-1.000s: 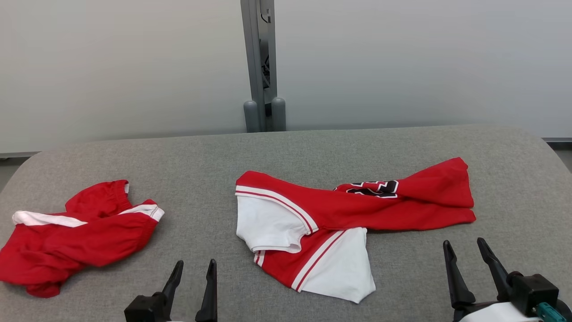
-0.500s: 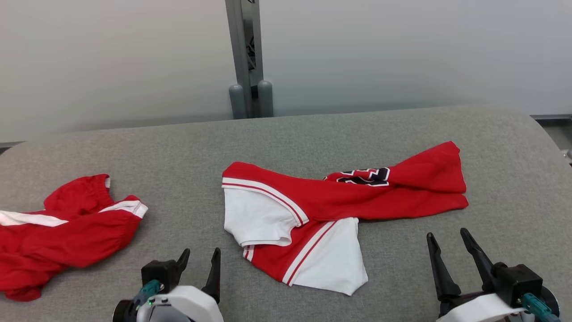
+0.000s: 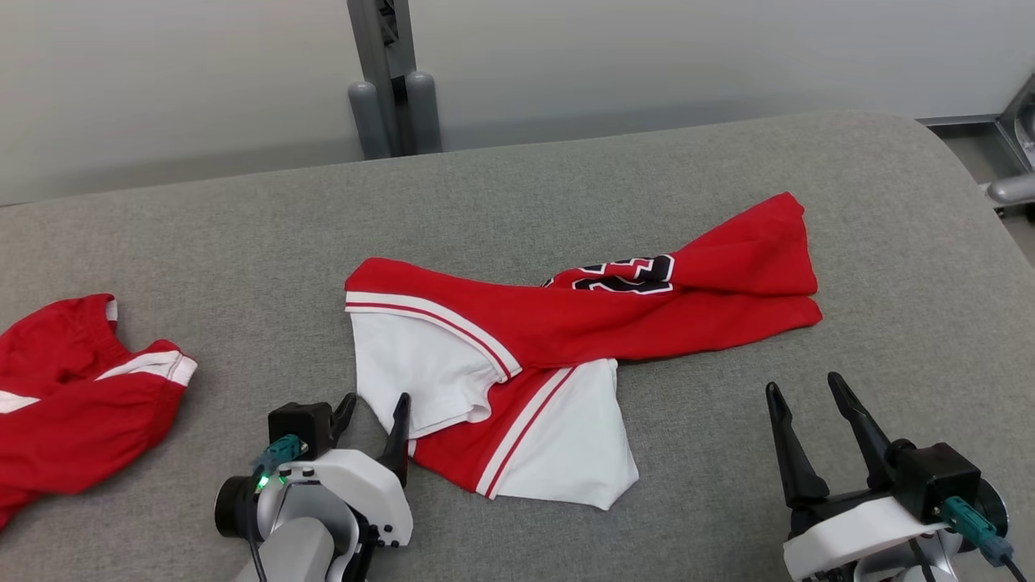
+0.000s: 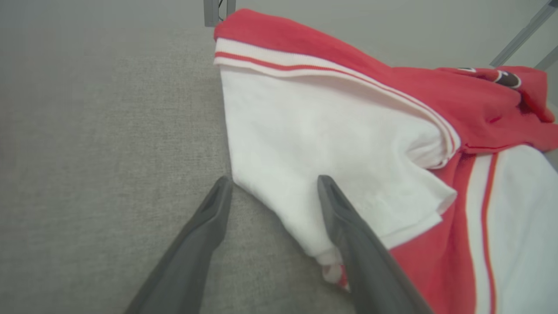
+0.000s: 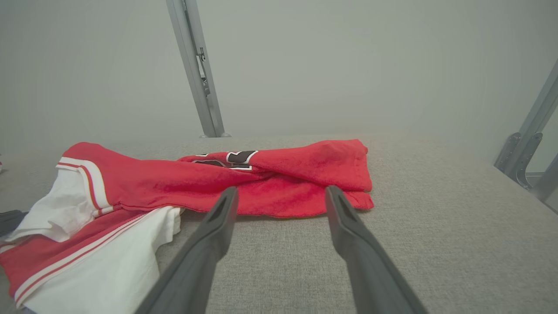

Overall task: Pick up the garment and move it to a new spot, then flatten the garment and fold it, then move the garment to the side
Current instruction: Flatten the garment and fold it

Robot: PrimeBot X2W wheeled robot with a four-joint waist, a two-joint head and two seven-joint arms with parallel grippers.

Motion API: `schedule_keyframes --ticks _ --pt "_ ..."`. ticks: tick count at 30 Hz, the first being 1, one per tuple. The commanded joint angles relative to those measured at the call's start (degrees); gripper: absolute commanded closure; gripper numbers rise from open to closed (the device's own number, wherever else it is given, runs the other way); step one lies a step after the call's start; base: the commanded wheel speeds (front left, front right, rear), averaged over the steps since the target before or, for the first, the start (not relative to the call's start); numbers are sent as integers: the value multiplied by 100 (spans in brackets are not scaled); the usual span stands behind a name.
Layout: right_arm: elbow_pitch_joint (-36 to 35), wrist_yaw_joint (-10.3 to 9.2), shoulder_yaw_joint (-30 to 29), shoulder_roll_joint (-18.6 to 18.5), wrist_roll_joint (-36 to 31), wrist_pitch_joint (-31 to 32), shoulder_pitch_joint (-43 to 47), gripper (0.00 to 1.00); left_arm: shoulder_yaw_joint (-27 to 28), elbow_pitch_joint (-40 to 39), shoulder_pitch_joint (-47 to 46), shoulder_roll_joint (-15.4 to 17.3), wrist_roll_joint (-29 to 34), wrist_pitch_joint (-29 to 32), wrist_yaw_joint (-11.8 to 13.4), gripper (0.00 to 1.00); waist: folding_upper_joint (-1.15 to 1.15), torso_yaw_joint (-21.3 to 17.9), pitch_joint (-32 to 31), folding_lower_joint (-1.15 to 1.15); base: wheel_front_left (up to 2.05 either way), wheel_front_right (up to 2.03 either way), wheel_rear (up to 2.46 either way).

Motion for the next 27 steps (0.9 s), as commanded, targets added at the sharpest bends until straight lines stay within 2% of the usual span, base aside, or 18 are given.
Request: schedule_keyframes --ticks 1,8,10,11,19,24,27 --pt "-12 -4 2 -30 -52 -26 -57 0 -65 67 -144 29 -81 -33 -4 0 0 -83 84 0 0 0 0" --pt "-48 -4 35 -30 -18 -26 -139 0 -233 314 -303 28 -209 -23 156 0 0 -187 182 0 0 0 0" --pt "-60 -3 8 -30 11 -26 -157 0 -209 259 -315 30 -318 -25 230 69 0 -202 187 0 0 0 0" --pt "-54 -3 4 -30 13 -26 -151 0 -202 200 -294 30 -349 -26 245 100 0 -204 182 0 0 0 0" --pt "7 -4 -81 -30 105 -26 -11 0 -15 -562 190 40 -220 -27 361 100 0 -86 58 0 0 0 0" --pt "78 -3 -107 -30 119 -26 28 0 160 -1149 561 175 -58 -27 463 100 0 75 -44 0 0 0 0" --pt "124 -4 -130 -30 99 -26 46 0 223 -1385 672 389 -8 -28 529 100 0 172 -103 0 0 0 0"
